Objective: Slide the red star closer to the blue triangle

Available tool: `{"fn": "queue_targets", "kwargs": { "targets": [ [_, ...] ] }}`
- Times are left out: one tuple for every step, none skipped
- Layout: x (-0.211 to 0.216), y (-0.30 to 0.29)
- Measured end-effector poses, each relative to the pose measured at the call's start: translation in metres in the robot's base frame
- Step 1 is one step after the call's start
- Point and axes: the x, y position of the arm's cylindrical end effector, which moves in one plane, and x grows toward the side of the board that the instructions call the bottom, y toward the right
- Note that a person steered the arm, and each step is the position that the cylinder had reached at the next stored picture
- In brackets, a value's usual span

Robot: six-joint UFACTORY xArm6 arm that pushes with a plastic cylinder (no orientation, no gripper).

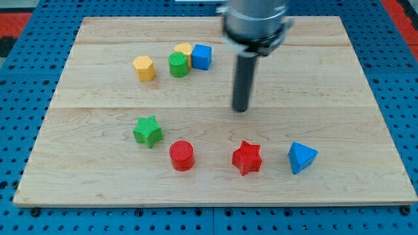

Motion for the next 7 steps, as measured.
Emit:
{"fn": "queue_targets", "kwargs": {
  "targets": [
    [-0.008,-0.01],
    [0.066,-0.031],
    [0.108,-0.033],
    [0.127,0.04],
    [0.092,0.068],
    [0.064,0.045],
    [0.079,0.028]
  ]
}}
